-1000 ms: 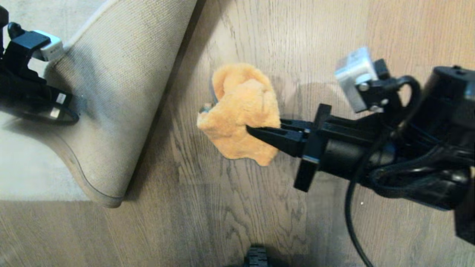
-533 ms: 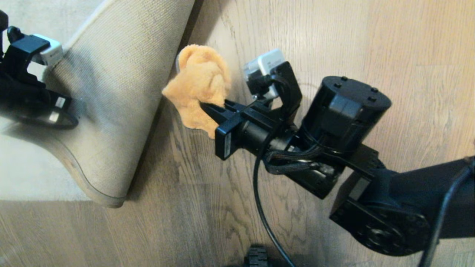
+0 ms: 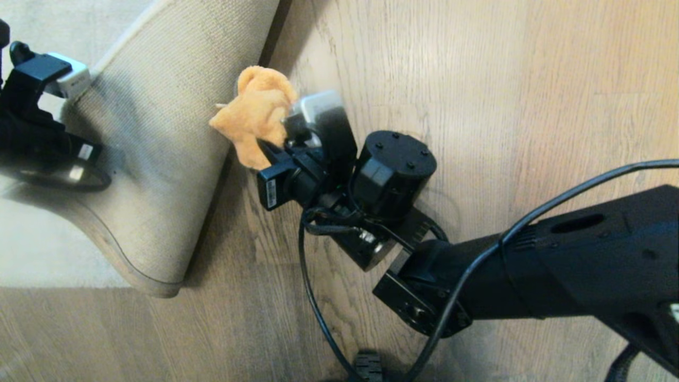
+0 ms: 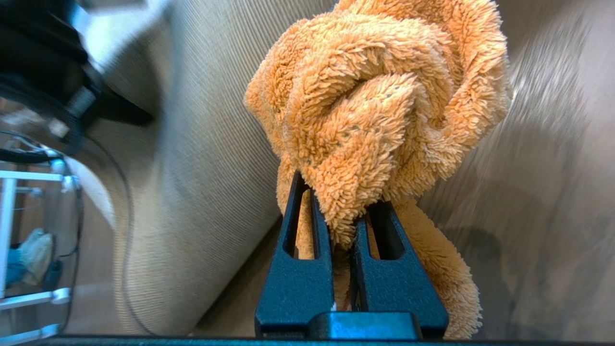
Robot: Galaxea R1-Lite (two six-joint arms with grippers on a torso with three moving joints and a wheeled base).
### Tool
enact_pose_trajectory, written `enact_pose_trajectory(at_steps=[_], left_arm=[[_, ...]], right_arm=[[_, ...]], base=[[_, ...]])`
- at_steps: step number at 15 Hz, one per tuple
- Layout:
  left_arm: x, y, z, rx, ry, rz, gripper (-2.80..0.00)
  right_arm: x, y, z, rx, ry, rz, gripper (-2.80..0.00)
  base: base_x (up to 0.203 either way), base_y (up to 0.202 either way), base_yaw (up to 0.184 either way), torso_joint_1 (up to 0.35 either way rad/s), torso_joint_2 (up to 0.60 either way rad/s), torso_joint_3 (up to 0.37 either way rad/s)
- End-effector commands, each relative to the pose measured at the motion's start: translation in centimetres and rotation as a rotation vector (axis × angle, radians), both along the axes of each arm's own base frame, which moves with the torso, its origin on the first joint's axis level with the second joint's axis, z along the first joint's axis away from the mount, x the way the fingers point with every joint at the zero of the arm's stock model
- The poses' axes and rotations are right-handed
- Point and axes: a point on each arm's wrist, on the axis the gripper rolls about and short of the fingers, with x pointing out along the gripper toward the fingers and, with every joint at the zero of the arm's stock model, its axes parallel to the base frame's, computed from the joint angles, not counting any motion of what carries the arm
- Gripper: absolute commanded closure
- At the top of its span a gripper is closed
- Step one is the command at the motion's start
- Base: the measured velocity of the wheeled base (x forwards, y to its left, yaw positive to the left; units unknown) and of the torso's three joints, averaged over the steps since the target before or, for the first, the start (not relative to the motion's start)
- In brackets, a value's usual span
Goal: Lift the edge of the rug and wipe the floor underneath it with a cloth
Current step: Wipe the floor under the carpet with a rag
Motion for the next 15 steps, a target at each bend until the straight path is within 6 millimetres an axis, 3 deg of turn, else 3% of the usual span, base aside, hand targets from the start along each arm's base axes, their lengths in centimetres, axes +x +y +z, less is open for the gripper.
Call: enact_pose_trajectory(at_steps=[1,8,15], left_arm=[[-0.1,0.0,0.1,0.003,0.0,0.001,0.0],[-0.1,0.0,0.0,0.005,0.001,0.001,0.0],[0.0,0.0,0.0,0.005,0.005,0.002,0.0]], right_arm=[[0.6,1.0,-1.9,-0.025,0.016,-0.002,0.0],[3.2,1.5,-5.4,-0.059,0.04,-0.044,0.0],[8.0,1.6,-5.7,-0.012,0.009,-0.119,0.0]], base=[[0.0,0.0,0.0,0.0,0.0,0.0],[0.0,0.0,0.0,0.0,0.0,0.0],[0.0,0.0,0.0,0.0,0.0,0.0]])
